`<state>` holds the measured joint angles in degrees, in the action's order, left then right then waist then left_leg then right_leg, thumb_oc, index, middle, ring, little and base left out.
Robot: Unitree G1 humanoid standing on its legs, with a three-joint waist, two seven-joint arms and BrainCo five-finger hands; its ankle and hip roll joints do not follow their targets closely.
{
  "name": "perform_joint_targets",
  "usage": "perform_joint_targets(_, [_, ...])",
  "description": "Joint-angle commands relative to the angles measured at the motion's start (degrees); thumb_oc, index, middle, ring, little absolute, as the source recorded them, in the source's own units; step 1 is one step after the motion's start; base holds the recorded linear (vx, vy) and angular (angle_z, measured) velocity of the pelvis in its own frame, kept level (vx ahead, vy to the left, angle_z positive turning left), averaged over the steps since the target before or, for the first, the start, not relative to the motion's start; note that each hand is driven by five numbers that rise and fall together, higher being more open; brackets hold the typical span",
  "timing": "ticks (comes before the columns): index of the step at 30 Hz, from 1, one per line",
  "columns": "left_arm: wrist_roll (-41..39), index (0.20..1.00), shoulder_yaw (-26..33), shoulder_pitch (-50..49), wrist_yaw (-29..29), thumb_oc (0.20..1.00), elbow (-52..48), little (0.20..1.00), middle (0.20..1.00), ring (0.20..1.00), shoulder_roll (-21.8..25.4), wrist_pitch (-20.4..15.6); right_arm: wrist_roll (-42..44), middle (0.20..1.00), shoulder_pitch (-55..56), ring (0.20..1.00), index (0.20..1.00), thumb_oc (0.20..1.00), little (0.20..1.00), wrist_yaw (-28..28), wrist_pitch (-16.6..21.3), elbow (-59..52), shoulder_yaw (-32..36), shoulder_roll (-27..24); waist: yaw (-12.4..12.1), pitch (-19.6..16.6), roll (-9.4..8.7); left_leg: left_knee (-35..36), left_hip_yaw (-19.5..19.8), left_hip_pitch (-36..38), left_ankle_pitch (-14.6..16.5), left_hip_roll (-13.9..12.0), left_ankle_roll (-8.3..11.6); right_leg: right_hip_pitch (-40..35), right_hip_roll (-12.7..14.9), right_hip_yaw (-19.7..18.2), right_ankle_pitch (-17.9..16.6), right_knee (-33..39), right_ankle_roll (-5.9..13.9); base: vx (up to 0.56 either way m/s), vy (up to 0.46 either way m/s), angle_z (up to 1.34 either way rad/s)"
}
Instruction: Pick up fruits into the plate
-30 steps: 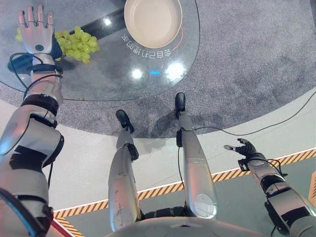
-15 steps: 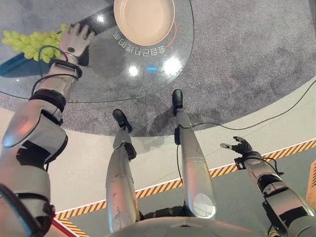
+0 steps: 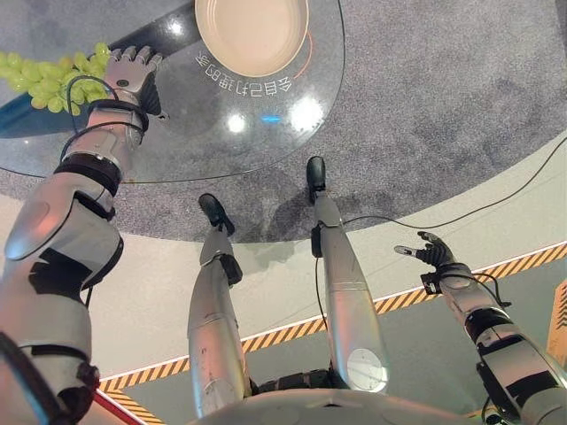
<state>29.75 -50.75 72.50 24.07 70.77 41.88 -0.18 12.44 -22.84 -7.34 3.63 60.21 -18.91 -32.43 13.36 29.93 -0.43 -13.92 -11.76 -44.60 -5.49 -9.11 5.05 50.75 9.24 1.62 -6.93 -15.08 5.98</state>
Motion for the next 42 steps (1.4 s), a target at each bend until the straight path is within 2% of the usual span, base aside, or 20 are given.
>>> perform_joint_targets(1, [3.5, 1.0, 6.3, 0.6, 13.6, 1.0, 3.9, 1.0, 1.0, 1.0, 3.5, 0.7, 2.3, 1.0, 5.7, 1.0, 1.0, 1.0, 1.0, -1.2, 0.9, -0.5, -0.9, -0.3, -0.3, -0.1, -3.35, -5.4, 0.3, -3.0, 6.4, 5.0, -0.76, -0.7, -5.6, 1.6, 5.4, -2.6, -1.64, 0.0, -0.092, 0.05])
perform_joint_targets(2, [5.2, 1.0, 7.9, 0.9, 18.4, 1.0, 3.8, 1.0, 1.0, 1.0, 3.7, -0.4, 2.6, 1.0, 6.2, 1.0, 1.0, 1.0, 1.0, -1.3, 1.5, 0.0, -1.3, 0.3, -0.6, -0.1, -3.65, -5.3, 0.6, -3.0, 6.4, 5.0, -0.68, -0.9, -5.6, 1.8, 5.4, -2.5, -1.69, 0.0, -0.077, 0.08])
perform_joint_targets(4, [6.0, 1.0, 8.5, 1.1, 21.6, 1.0, 3.3, 1.0, 1.0, 1.0, 3.9, -1.2, 2.9, 1.0, 6.5, 1.0, 1.0, 1.0, 1.0, -1.4, 1.7, 0.0, -1.5, 0.6, -0.8, -0.1, -3.78, -5.4, 0.8, -3.0, 6.4, 5.0, -0.63, -1.0, -5.6, 2.0, 5.5, -2.6, -1.73, 0.0, -0.064, 0.06])
perform_joint_targets(5, [6.1, 1.0, 9.3, 1.3, 25.0, 1.0, 2.6, 1.0, 1.0, 1.0, 4.0, -2.4, 3.0, 1.0, 6.8, 1.0, 1.0, 1.0, 1.0, -1.5, 1.6, -0.1, -1.7, 1.0, -1.0, -0.1, -3.82, -5.4, 1.0, -3.0, 6.4, 5.0, -0.59, -1.0, -5.5, 2.2, 5.6, -2.7, -1.74, 0.0, -0.044, 0.02])
perform_joint_targets(7, [6.6, 1.0, 9.9, 1.3, 27.0, 1.0, 2.3, 1.0, 1.0, 1.0, 4.1, -3.5, 3.1, 1.0, 6.9, 1.0, 1.0, 1.0, 1.0, -1.5, 1.6, -0.3, -1.8, 1.1, -1.1, -0.1, -3.86, -5.4, 1.2, -3.0, 6.5, 5.0, -0.56, -1.0, -5.5, 2.3, 5.7, -3.0, -1.74, 0.0, -0.036, 0.02])
perform_joint_targets(11, [5.8, 1.0, 11.9, 1.1, 33.6, 1.0, 0.7, 1.0, 1.0, 1.0, 4.1, -8.2, 3.0, 1.0, 7.3, 1.0, 1.0, 1.0, 1.0, -1.5, 2.0, 0.0, -2.0, 2.0, -1.6, -0.1, -3.78, -5.4, 1.5, -2.6, 6.7, 5.1, -0.49, -1.3, -5.4, 2.5, 5.9, -3.3, -1.69, 0.0, -0.015, 0.01])
perform_joint_targets(13, [4.7, 1.0, 13.0, 0.7, 35.9, 1.0, -0.1, 1.0, 1.0, 1.0, 4.0, -10.3, 2.9, 1.0, 7.4, 1.0, 1.0, 1.0, 1.0, -1.7, 2.1, 0.2, -2.1, 2.2, -1.8, -0.1, -3.65, -5.1, 1.5, -2.4, 6.7, 5.1, -0.44, -1.5, -5.3, 2.6, 6.1, -3.2, -1.65, 0.0, 0.0, 0.0])
perform_joint_targets(18, [3.7, 1.0, 15.0, -1.4, 35.4, 1.0, -2.4, 1.0, 1.0, 1.0, 3.6, -11.3, 2.7, 1.0, 7.7, 1.0, 1.0, 1.0, 1.0, -2.1, 2.2, 0.2, -2.2, 2.6, -2.2, -0.1, -3.19, -5.1, 1.7, -2.1, 6.8, 5.4, -0.46, -1.8, -5.1, 2.8, 6.4, -3.4, -1.66, 0.0, 0.0, 0.0])
perform_joint_targets(21, [3.1, 1.0, 15.3, -3.1, 33.0, 1.0, -3.2, 1.0, 1.0, 1.0, 3.5, -10.8, 2.5, 1.0, 7.9, 1.0, 1.0, 1.0, 1.0, -2.1, 2.4, 0.3, -1.8, 2.5, -2.5, -0.1, -2.84, -4.8, 1.7, -1.7, 6.7, 5.6, -0.44, -2.1, -5.1, 2.9, 6.5, -3.3, -1.64, 0.0, 0.0, 0.0])
perform_joint_targets(25, [1.6, 1.0, 15.2, -5.8, 27.1, 1.0, -4.3, 1.0, 1.0, 1.0, 3.7, -8.2, 2.7, 1.0, 8.4, 1.0, 1.0, 1.0, 1.0, -2.8, 2.3, -0.8, -1.0, 2.3, -2.8, -0.1, -2.17, -4.4, 1.7, -1.3, 6.5, 6.0, -0.45, -2.4, -4.8, 3.1, 6.6, -3.1, -1.56, 0.0, 0.0, 0.0])
perform_joint_targets(30, [0.2, 1.0, 16.8, -9.2, 26.0, 1.0, -5.2, 1.0, 1.0, 1.0, 5.4, -6.1, 2.6, 1.0, 9.4, 1.0, 1.0, 1.0, 1.0, -3.3, 1.6, -1.4, 0.0, 1.9, -3.3, -0.1, -1.64, -4.5, 1.8, -1.2, 6.4, 6.2, -0.51, -2.6, -4.5, 3.6, 6.4, -2.9, -1.51, 0.0, 0.0, 0.0])
perform_joint_targets(34, [-0.5, 1.0, 17.5, -11.3, 23.1, 1.0, -5.4, 1.0, 1.0, 1.0, 6.4, -4.1, 2.3, 1.0, 10.1, 1.0, 1.0, 1.0, 1.0, -3.1, 1.7, -1.1, 1.0, 1.3, -3.4, -0.1, -1.16, -4.8, 1.8, -1.4, 6.3, 6.2, -0.59, -2.6, -4.3, 3.8, 6.5, -3.2, -1.55, 0.0, 0.008, 0.0])
perform_joint_targets(35, [-1.1, 1.0, 17.5, -11.9, 21.5, 1.0, -5.3, 1.0, 1.0, 1.0, 6.4, -2.6, 2.2, 1.0, 10.1, 1.0, 1.0, 1.0, 1.0, -3.1, 1.8, -1.0, 1.1, 1.2, -3.5, -0.1, -0.93, -4.7, 1.7, -1.3, 6.2, 6.2, -0.62, -2.6, -4.2, 3.9, 6.6, -3.2, -1.55, 0.0, 0.0, 0.0])
perform_joint_targets(42, [-0.6, 1.0, 19.5, -14.1, 24.2, 1.0, -5.0, 1.0, 1.0, 1.0, 6.8, 3.7, 1.8, 1.0, 10.3, 1.0, 1.0, 1.0, 1.0, -2.9, 2.2, -0.8, 1.5, 1.2, -4.0, -0.1, -0.61, -5.0, 2.2, -1.1, 6.2, 6.6, -0.85, -3.1, -4.1, 4.1, 7.0, -3.7, -1.69, 0.0, 0.0, 0.0])
